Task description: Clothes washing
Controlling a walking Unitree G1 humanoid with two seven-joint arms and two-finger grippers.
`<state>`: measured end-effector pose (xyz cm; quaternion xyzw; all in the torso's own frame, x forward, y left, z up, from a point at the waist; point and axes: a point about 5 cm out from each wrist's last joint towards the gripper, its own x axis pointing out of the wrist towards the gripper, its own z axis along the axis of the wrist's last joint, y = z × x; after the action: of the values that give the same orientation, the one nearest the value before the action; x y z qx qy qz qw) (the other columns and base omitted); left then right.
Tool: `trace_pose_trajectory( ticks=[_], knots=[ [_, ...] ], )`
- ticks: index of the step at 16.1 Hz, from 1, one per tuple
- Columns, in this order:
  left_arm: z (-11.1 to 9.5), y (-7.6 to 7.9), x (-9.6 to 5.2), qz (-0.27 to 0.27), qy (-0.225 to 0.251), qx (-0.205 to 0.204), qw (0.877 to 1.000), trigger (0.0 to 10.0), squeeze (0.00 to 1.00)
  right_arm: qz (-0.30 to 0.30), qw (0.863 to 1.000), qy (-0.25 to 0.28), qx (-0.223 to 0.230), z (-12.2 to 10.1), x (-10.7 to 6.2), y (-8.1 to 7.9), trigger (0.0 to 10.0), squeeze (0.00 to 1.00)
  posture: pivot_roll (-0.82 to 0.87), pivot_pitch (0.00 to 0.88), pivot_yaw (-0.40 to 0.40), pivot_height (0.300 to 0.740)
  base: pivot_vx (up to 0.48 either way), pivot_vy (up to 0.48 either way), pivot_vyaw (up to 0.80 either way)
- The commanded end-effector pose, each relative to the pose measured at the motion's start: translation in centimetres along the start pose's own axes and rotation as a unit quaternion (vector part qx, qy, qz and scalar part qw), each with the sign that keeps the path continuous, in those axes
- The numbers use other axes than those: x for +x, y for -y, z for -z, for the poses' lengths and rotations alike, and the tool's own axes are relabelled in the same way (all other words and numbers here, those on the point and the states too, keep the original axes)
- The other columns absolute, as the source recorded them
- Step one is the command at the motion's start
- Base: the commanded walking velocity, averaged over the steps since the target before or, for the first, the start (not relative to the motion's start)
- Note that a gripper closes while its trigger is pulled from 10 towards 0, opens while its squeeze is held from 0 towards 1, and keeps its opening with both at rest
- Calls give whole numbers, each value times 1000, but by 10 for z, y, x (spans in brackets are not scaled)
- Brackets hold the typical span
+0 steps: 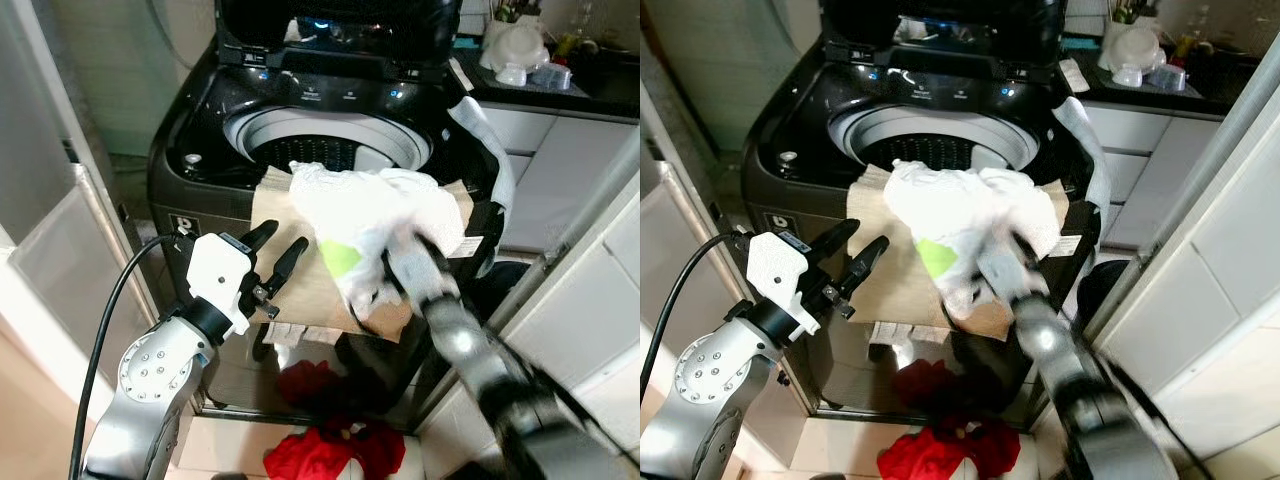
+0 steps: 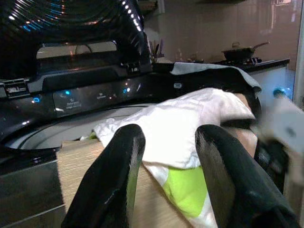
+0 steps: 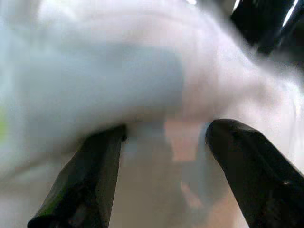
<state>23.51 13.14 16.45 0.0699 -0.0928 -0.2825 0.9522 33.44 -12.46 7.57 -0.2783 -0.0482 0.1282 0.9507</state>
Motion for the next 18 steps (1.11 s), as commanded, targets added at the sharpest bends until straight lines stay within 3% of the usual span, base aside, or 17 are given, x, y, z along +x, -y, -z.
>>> trace_pose_trajectory(
  ticks=[1,4,5,6,8,9,10,12,13,15,16,17,18],
  knots=[
    [-7,2,3,4,13,3,1000,10000,0,18,1000,6,-1,-6,7,10,10000,0,133,0,-73,740,0,0,0],
    [-7,0,7,-11,17,-2,1000,10000,0,46,996,71,-23,-44,33,36,10000,0,133,0,-86,740,0,0,0],
    [-6,2,10,-13,17,-5,1000,10000,0,76,989,121,-34,-77,50,60,10000,0,126,0,-87,740,0,0,0],
    [-7,2,12,-13,19,-6,1000,10000,0,90,985,143,-45,-95,57,73,10000,0,126,0,-87,740,0,0,0],
    [-7,2,16,-13,21,-7,1000,10000,0,115,975,181,-56,-125,66,93,10000,0,111,0,-78,740,0,0,0],
    [-7,2,20,-11,23,-9,1000,10000,0,145,960,227,-71,-160,72,114,10000,0,103,0,-69,740,0,0,0],
    [-8,2,22,-9,25,-10,1000,10000,0,161,949,258,-80,-183,74,125,10000,0,98,0,-64,740,0,0,0],
    [-8,2,25,-5,24,-11,1000,10000,0,175,938,287,-84,-210,75,136,10000,0,90,0,-58,740,0,0,0],
    [-7,3,27,-3,24,-10,1000,10000,0,176,937,291,-82,-217,76,139,10000,0,90,0,-58,740,0,0,0],
    [-4,0,28,-19,12,5,1000,10000,0,170,947,271,-32,-204,76,139,10000,0,92,0,-67,740,0,0,0],
    [-4,0,28,-20,11,7,1000,10000,0,169,947,270,-29,-202,76,139,10000,0,92,0,-67,740,0,0,0],
    [2,-3,28,-53,-7,16,998,10000,0,161,949,265,60,-185,72,133,10000,0,90,0,-75,740,0,0,0],
    [4,-6,28,-77,-13,20,997,10000,0,164,945,269,91,-171,65,128,10000,0,89,0,-79,740,0,0,0]
  ],
)
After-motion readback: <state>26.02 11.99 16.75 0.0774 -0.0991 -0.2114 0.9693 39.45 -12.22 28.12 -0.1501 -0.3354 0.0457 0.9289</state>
